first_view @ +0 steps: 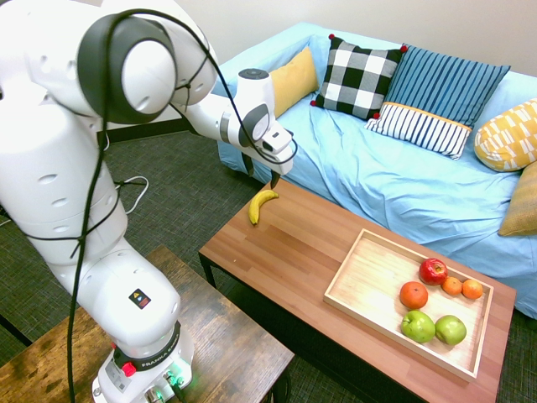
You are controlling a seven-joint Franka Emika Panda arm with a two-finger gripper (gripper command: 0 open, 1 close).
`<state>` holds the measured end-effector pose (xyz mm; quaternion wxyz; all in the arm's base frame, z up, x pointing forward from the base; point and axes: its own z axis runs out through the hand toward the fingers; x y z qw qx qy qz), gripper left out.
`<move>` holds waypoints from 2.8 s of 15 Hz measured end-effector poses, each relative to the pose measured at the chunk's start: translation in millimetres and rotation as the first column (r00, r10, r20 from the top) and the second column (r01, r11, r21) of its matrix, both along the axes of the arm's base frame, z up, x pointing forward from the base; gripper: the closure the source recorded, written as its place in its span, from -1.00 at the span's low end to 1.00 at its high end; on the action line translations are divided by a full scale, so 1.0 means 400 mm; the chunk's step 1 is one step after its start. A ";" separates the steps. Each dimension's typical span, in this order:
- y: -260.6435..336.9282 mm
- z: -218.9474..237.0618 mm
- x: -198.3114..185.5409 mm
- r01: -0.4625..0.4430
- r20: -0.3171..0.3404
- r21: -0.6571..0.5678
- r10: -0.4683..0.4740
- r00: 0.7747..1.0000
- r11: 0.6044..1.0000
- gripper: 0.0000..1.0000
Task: Put banana in the tray
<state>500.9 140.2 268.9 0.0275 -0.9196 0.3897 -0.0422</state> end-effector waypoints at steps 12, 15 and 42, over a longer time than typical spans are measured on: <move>0.130 -0.366 0.139 -0.002 -0.046 -0.021 0.001 0.999 1.000 -1.00; 0.140 -0.425 0.166 0.005 -0.052 -0.027 -0.006 0.999 1.000 1.00; -0.309 0.015 0.186 0.155 0.063 -0.033 -0.153 0.986 0.987 1.00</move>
